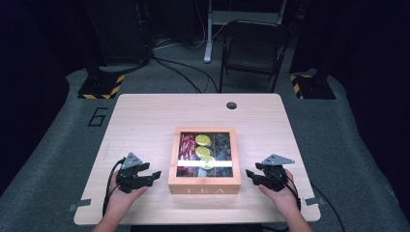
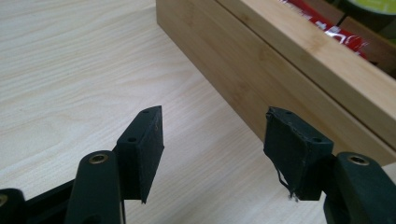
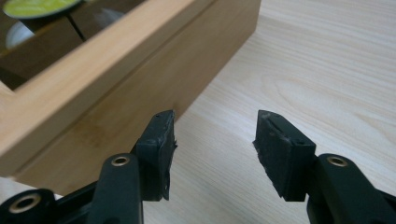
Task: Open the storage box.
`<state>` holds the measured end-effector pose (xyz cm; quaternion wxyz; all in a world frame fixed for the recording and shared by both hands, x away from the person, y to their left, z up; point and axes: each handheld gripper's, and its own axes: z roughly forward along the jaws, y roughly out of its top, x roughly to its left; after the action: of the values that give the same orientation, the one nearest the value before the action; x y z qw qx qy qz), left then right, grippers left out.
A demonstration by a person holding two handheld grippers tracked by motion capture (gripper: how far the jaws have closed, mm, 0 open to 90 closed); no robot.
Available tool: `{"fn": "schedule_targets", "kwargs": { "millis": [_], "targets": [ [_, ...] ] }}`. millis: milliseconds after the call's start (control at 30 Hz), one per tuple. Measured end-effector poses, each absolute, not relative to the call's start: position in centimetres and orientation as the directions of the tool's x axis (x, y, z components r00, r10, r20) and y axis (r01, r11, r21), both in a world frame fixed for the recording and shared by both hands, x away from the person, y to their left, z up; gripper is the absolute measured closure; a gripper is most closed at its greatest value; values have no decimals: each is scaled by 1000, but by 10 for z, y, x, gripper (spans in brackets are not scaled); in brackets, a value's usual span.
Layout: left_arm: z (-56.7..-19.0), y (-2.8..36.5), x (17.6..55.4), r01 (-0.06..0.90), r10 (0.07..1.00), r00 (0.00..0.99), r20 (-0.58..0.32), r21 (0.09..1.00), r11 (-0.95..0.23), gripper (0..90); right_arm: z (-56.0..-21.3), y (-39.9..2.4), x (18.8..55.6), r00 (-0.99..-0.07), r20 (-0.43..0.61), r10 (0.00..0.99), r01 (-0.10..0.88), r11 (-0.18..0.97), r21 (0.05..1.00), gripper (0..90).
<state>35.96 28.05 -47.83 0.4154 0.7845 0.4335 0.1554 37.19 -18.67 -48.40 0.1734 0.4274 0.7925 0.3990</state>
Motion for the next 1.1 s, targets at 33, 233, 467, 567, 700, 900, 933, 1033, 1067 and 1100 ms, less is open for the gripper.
{"fn": "schedule_targets", "kwargs": {
  "millis": [33,233,467,567,700,900,933,1033,1067,1100],
  "targets": [
    [-477,280,359,554,806,579,-123,785,-278,376,-482,-186,371,-583,67,810,534,320,783,473],
    [-469,275,352,538,794,594,-131,798,-271,363,-471,-179,362,-598,61,799,513,324,795,462],
    [-457,264,345,504,775,621,-118,817,-279,310,-460,-171,354,-607,42,794,475,319,820,378],
    [-453,258,342,498,766,634,-111,816,-293,282,-456,-169,351,-622,40,782,456,321,830,363],
    [-452,254,340,494,755,645,-120,819,-292,265,-453,-166,348,-627,51,777,456,313,833,352],
    [-451,251,339,494,741,658,-135,820,-290,243,-450,-165,345,-635,68,770,451,298,841,331],
    [-451,250,339,489,741,658,-132,824,-288,242,-449,-164,345,-640,72,765,450,297,842,326],
    [-451,247,338,490,731,669,-138,821,-294,241,-448,-161,342,-644,74,762,449,298,843,315],
    [-451,247,337,487,727,673,-134,820,-299,241,-448,-161,343,-661,62,748,436,316,843,310],
    [-451,246,337,486,726,675,-133,821,-301,241,-448,-158,342,-657,71,751,441,306,843,308]
  ]
}}
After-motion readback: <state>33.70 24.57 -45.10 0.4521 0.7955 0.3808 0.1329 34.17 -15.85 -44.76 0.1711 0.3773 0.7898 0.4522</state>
